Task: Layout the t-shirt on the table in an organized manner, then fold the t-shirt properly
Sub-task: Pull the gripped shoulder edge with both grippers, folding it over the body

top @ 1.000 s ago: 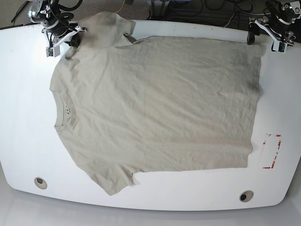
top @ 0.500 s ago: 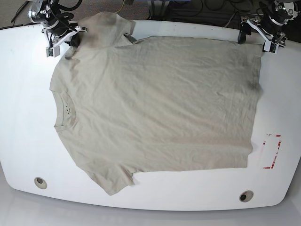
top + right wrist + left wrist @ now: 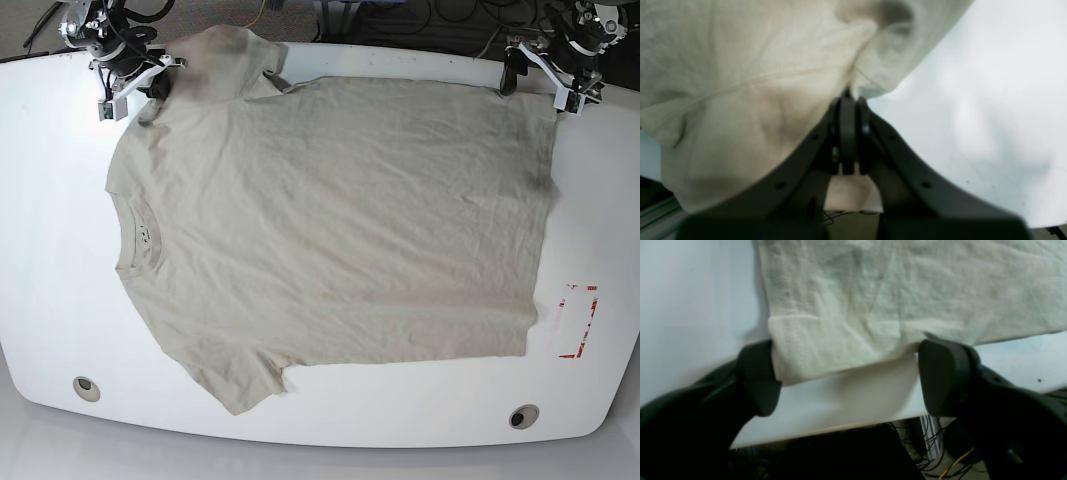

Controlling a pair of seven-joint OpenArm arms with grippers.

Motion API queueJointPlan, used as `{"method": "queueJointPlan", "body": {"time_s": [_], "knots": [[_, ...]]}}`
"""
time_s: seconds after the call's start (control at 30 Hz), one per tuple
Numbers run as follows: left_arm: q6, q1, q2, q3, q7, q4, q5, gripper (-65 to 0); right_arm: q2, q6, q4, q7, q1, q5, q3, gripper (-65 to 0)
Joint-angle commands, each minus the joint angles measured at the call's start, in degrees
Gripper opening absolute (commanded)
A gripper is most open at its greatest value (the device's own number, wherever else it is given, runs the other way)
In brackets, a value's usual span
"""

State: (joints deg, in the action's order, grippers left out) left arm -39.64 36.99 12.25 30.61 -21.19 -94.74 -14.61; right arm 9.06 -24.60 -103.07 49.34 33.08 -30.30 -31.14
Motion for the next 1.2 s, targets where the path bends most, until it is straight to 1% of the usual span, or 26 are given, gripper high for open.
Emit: {"method": "queueJointPlan", "body": {"time_s": [0.0, 0.1, 0.13, 0.23, 0.37, 0.43, 0.5, 0.53, 0.77, 0.9, 1.17], "knots": [[-0.36, 0.59, 0.36, 0.11, -1.01, -0.43, 0.33, -15.3, 0.22, 0.20, -0.01, 2.13, 0.72, 1.25, -0.12, -64.5], [-0.36, 0.59, 0.36, 0.11, -1.10, -0.43, 0.33, -25.8, 0.22, 0.20, -0.01, 2.13, 0.72, 1.25, -0.12, -64.5], [-0.36, 0.59, 0.36, 0.11, -1.10, -0.43, 0.33, -32.0, 0.22, 0.20, -0.01, 2.13, 0.72, 1.25, -0.12, -64.6], [-0.36, 0.33, 0.36, 0.11, -1.10, -0.43, 0.33, -44.2, 0.22, 0.20, -0.01, 2.13, 0.72, 1.16, -0.12, -64.6], [-0.36, -0.82, 0.36, 0.29, -1.10, -0.43, 0.33, -56.4, 0.22, 0.20, -0.01, 2.13, 0.63, 1.16, -0.12, -64.7], [-0.36, -0.90, 0.36, 0.29, -1.10, -0.43, 0.33, -61.2, 0.22, 0.20, -0.01, 2.13, 0.72, 1.07, -0.12, -64.7], [-0.36, -0.90, 0.36, 0.29, -1.10, -0.51, 0.33, -64.2, 0.22, 0.20, -0.01, 2.13, 0.81, 0.90, -0.12, -64.9], [-0.36, -0.90, 0.36, 0.29, -1.10, -0.60, 0.33, -65.0, 0.22, 0.20, -0.10, 2.13, 0.81, 0.90, -0.12, -64.9], [-0.36, -0.82, 0.36, 0.55, -1.01, -0.87, 0.33, -65.0, 0.13, 0.20, -0.27, 2.13, 0.99, 0.90, -0.47, -64.9], [-0.36, -0.64, 0.36, 2.66, -1.01, -1.57, 0.24, -65.0, 0.13, 0.03, -0.36, 1.95, 1.60, 0.90, -0.47, -65.0], [-0.36, -0.64, -1.13, 6.62, -1.10, -5.88, -0.03, -65.0, 0.04, -3.58, -0.45, 1.95, 1.95, 0.81, -0.56, -65.0]]}}
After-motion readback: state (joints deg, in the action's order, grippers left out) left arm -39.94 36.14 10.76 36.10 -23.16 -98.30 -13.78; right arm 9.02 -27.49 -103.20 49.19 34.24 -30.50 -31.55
